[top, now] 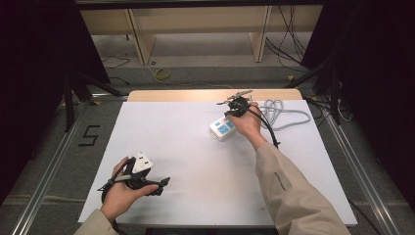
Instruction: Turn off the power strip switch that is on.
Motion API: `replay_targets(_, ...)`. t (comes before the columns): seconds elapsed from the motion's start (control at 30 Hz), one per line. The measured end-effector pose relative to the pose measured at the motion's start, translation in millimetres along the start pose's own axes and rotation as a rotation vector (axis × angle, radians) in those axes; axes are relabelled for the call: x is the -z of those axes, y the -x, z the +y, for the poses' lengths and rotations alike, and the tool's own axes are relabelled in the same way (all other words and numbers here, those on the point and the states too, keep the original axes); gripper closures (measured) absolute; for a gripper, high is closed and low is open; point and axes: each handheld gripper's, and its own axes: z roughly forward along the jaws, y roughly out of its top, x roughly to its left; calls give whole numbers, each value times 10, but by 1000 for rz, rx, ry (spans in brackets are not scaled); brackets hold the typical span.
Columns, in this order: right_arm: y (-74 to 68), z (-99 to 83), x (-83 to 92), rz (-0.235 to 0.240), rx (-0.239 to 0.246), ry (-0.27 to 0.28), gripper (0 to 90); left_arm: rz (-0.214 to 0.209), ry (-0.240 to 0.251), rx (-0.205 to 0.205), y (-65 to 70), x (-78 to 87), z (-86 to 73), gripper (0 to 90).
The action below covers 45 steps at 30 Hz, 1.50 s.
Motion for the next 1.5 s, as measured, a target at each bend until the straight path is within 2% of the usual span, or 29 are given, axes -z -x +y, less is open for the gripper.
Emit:
replay_targets(0.6,6,-87,171,27,-7,13,729,3,-2,1,-2,4,-2,92)
replay_targets(1.5,17,-315,454,50,1,24,649,9,-3,6,-2,4,-5,92)
